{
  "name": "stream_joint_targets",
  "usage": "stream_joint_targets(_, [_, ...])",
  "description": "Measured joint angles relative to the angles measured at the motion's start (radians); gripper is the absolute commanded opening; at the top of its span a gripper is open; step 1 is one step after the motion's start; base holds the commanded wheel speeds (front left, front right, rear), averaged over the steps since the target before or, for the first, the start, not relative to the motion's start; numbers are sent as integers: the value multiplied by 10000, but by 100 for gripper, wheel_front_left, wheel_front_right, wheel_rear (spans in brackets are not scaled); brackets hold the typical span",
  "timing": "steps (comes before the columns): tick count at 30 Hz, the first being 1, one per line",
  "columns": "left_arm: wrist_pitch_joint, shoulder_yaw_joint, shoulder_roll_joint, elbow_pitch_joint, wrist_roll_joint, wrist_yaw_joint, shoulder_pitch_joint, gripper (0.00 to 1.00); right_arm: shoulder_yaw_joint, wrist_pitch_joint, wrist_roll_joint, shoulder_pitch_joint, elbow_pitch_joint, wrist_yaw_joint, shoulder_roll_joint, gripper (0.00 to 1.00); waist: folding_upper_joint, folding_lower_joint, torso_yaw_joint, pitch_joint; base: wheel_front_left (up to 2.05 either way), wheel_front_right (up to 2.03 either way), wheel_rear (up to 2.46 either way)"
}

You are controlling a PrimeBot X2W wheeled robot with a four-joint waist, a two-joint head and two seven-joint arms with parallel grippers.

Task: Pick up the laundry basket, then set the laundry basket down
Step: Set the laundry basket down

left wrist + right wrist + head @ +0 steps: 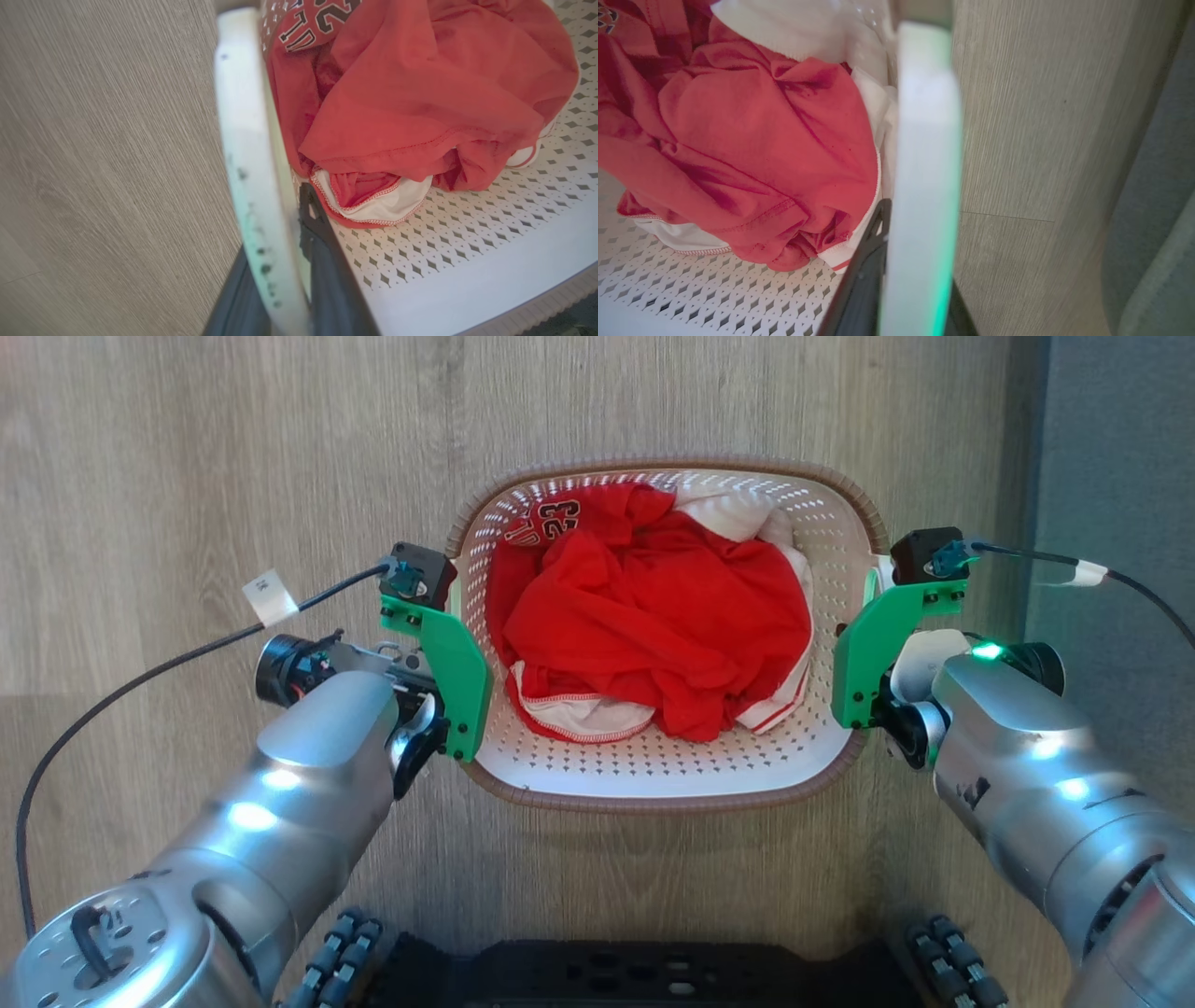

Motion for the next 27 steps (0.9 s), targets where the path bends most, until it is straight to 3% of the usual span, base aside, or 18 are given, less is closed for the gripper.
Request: stream_joint_targets(27, [-587,2,-6,-267,86,349,-152,0,130,-727,-92,-167,119,0,-128,0,1,-1,60,684,0,0,0])
